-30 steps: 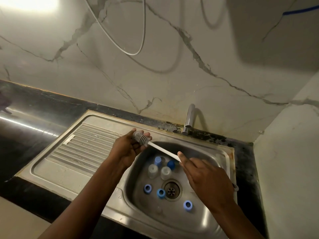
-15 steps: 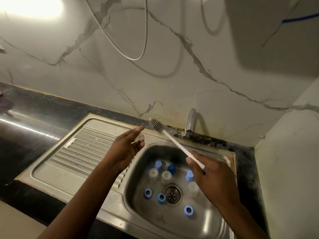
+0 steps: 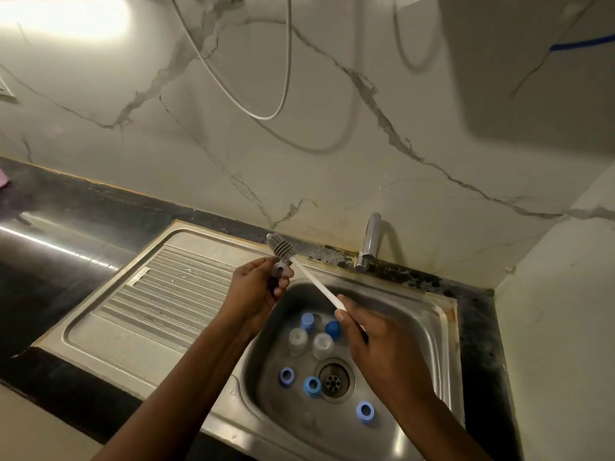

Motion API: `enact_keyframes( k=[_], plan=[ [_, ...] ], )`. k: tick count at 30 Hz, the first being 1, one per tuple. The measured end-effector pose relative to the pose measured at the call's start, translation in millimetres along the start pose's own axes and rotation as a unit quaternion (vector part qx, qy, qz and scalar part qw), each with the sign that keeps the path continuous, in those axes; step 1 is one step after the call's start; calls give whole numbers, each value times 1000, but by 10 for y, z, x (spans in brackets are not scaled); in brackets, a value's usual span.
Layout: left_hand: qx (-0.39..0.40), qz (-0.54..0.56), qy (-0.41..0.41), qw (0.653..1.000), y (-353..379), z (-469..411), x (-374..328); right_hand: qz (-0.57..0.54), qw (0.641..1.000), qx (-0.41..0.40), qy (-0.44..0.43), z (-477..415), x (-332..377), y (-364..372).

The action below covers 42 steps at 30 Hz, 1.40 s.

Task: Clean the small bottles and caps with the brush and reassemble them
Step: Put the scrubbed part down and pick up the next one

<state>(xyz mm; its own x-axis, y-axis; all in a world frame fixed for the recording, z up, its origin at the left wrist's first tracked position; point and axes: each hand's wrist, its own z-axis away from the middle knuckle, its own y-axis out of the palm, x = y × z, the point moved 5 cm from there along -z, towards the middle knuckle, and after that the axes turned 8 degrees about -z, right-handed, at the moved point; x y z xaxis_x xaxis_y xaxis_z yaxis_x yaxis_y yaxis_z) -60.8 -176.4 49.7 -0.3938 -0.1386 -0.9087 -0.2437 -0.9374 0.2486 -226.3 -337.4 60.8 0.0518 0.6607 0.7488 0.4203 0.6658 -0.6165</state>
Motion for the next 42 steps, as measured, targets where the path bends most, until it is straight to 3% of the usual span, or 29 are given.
enact_keyframes(
  k=[4,8,12,19,26,32,42],
  plan=[
    [6,-57,7,998,54,26,-3,36,999,9,-2,-101,75,-17],
    [-37,18,8,999,2,-20,-69,54,998,25,-18,-44,142,-5],
    [-51,24,11,998,-114,-67,-105,63,997,38,-15,92,86,-30],
    [-24,-83,47,995,-30,40,-5,63,998,23,5,45,34,-78],
    [-7,-66,34,997,-40,-37,-62,66,997,36,18,-67,98,-57],
    [-62,-1,12,998,-286,-217,-26,72,994,81,10,51,72,-7],
    [-17,-102,64,993,-83,-50,-9,90,994,56,28,-40,167,-86]
  ],
)
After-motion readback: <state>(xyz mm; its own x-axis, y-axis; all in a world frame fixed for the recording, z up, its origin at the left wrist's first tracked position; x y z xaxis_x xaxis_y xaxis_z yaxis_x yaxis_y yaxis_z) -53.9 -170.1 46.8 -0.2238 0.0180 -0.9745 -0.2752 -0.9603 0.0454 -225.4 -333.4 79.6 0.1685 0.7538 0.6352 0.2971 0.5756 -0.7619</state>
